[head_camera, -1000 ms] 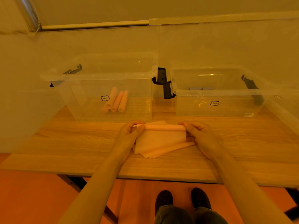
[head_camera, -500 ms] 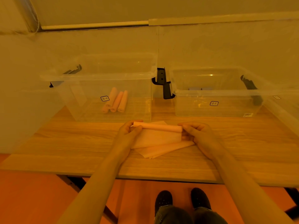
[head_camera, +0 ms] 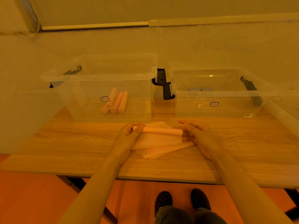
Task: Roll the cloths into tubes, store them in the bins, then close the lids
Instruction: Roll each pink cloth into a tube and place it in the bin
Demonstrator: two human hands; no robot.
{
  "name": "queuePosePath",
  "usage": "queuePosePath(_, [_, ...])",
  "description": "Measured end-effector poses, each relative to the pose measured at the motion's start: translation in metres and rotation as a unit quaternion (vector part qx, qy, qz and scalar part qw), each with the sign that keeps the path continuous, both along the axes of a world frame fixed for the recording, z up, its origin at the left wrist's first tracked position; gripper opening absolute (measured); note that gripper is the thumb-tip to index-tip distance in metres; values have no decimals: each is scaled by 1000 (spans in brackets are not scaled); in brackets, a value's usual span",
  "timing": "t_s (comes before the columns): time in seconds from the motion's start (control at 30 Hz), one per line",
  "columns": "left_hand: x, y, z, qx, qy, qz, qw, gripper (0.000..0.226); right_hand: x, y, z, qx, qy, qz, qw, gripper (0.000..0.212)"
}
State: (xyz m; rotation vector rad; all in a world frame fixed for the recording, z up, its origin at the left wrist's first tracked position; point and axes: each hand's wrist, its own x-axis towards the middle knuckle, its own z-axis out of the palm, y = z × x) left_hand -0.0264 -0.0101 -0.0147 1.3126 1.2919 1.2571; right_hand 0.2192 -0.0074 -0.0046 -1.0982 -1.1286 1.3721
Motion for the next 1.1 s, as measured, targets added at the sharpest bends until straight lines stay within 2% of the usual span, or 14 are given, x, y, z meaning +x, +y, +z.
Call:
queuePosePath(0.13, [1,-2,3,-6,-15,-23,1000,12,-3,-3,0,24,-116,9,993,16])
queuePosePath(0.23, [1,-1,2,-4,-10,-18,1000,11,-5,-4,0,27,-149,21,988,14])
queuePosePath(0.37, [0,-1,1,-19,-33,-15,999,13,-4,-5,0,26,-133,1,991,8])
queuePosePath(0.47, [1,-2,2,-28,-56,-21,998,13,-2,-6,3,12,-91,-5,996,18])
queuePosePath(0.57, [2,-3,3,-26,-66,-18,997,12,-1,-7,3,7,-99,10,995,24])
queuePosePath(0.77, [1,-1,2,-20,-54,-35,998,10,-4,-7,5,21,-124,8,992,16])
queuePosePath(0.9, [1,-1,1,-1,-59,-41,997,12,-2,-6,5,29,-107,0,994,19])
queuePosePath(1.1, [1,-1,3,-40,-64,-45,996,23,-2,-4,2,27,-96,-25,995,8])
